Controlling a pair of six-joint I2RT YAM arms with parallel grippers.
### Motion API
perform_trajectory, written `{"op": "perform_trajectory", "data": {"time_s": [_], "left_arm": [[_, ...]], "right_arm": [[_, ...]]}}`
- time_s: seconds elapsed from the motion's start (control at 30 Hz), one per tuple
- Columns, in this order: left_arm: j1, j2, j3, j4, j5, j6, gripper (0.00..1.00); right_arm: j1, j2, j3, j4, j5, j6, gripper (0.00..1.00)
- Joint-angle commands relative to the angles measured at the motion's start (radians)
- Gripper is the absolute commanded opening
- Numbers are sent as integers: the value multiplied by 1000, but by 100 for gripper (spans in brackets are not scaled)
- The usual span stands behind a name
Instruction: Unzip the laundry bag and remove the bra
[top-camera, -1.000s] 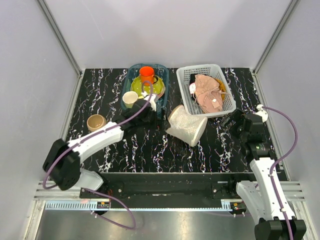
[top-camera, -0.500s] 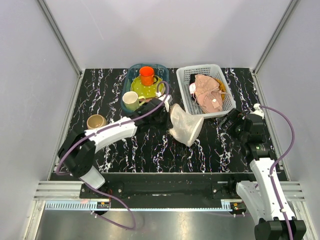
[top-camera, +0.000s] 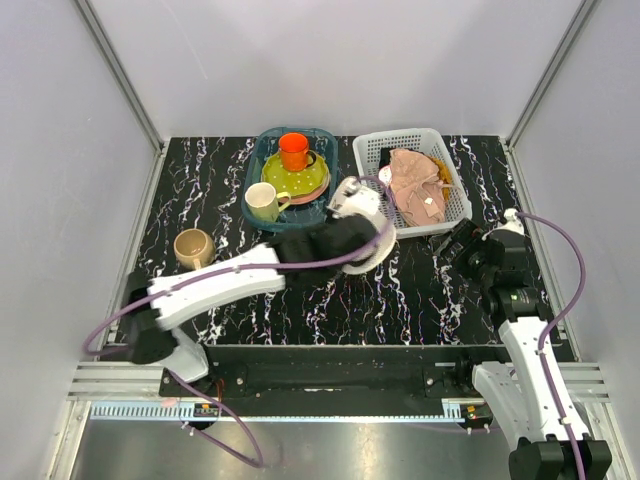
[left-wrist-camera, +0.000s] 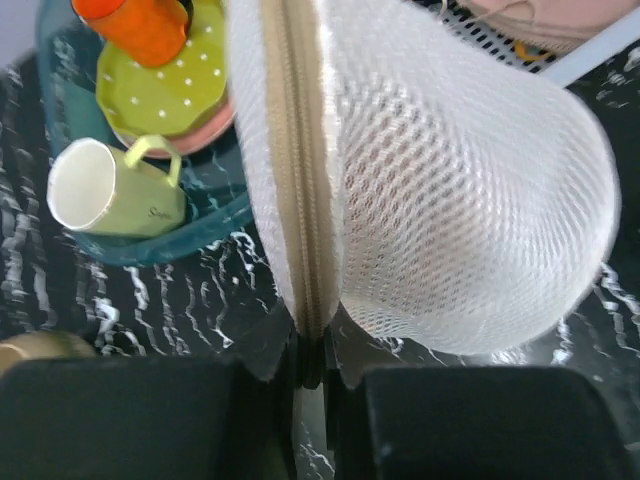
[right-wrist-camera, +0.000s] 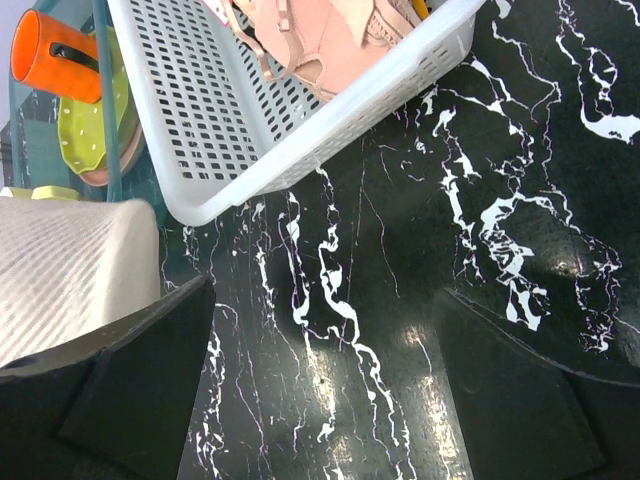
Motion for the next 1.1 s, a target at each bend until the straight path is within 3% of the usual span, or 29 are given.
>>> {"op": "perform_trajectory", "data": {"time_s": [0.0,0.03,0.07,0.2,0.37,0.5,0.67,0.77,0.87,0.93,1.07], "left_arm": [[-132,266,204,-293,-303,14,30],[-147,366,252,-349,-304,-11,92],[-158,412,322,-437,-307,-32,99],[-156,408,303,-428,-241,-48,99],[-101,180,130,-212,-3,-8,99],[19,-51,7,-82,190,-37,99],[182,-234,-190,71,413,-117,98],[293,-345,-309,135,481,-172,98],[388,-429,-395,183,533,-224,98],[440,-458,-425,194,546,-244,98],[509,-468,-418,142,546,-256,98]], "right_arm": [[0,-15,-8,43,-1,19,100],[0,-25,-13,41,8,22,100],[0,-31,-19,38,15,26,100],[0,-53,-22,17,35,16,100],[0,-42,-10,12,32,13,100],[0,-25,1,17,-4,14,100],[0,-25,1,47,-108,11,100],[22,-25,-17,87,-191,29,100],[156,-27,-55,156,-182,85,100],[253,-22,-77,201,-98,135,99],[595,31,-97,296,77,197,94]]}}
